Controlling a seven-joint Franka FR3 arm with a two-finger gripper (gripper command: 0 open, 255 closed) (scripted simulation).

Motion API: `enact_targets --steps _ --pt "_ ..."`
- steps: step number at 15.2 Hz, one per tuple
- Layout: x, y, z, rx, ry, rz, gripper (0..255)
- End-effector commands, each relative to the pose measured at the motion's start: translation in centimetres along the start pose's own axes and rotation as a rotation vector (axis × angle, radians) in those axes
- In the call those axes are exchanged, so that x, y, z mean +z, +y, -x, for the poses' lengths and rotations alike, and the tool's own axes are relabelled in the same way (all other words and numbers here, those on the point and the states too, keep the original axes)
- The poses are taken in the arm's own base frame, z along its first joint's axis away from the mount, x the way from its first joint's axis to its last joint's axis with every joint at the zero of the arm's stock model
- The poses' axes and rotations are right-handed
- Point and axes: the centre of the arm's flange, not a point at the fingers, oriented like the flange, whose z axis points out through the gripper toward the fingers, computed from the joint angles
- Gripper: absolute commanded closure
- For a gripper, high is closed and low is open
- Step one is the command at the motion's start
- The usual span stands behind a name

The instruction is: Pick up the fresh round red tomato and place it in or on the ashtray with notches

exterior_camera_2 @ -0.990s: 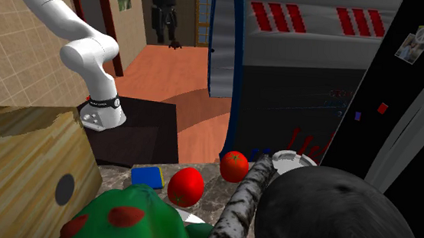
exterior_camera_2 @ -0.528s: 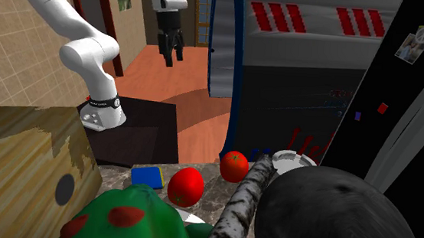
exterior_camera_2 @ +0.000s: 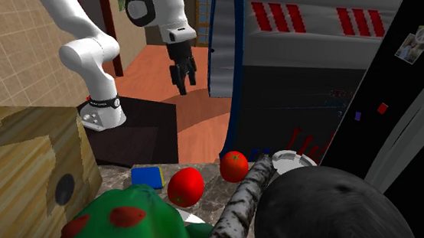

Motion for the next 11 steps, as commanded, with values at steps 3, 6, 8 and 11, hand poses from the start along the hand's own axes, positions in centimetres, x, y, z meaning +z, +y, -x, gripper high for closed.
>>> enact_targets --steps 3,6,8,11 --pt "4.3 2.2 -1.5 0.020 0.061 -0.010 0" --pt "7.5 3.7 -2.9 0.035 0.103 -0.019 0" --pt "9.5 4.8 -3.8 0.045 0.131 -0.025 0" --pt "12.6 6.4 -5.4 0.060 0.173 -0.034 0"
